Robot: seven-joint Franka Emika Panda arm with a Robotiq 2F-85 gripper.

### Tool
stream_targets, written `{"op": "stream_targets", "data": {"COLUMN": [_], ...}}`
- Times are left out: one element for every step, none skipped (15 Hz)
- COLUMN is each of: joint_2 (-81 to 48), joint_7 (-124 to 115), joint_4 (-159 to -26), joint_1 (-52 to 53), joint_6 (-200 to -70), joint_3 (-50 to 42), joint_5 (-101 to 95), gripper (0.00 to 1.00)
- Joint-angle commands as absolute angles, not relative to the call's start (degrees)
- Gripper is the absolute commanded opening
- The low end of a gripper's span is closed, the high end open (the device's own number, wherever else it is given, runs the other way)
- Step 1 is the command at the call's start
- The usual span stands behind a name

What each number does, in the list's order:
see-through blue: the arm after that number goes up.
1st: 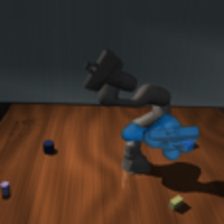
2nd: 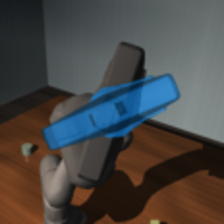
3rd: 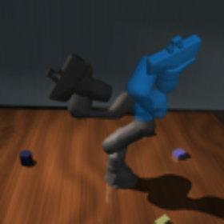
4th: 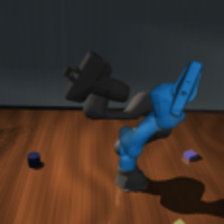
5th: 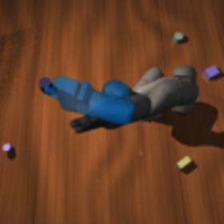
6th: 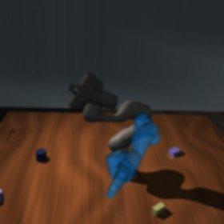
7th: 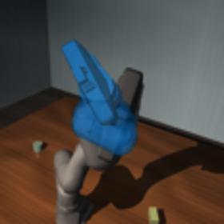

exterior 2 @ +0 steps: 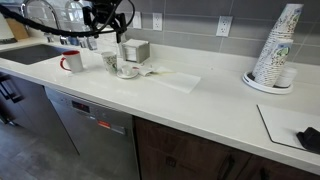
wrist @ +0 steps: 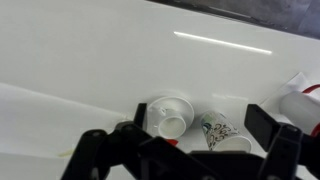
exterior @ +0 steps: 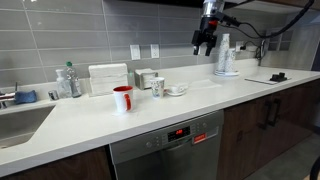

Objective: Put the cup upright

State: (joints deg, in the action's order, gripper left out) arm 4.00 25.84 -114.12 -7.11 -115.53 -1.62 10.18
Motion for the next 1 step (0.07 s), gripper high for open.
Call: {"op": "stream_targets", "data": {"joint_2": [3.9], "joint_7": [25.7], "joint_4": [-114.0], "joint_1": [-5.7], "joint_6": [-115.4], "joint_3": [-3.0], "joint_5": [10.1], "gripper": [1.0]}}
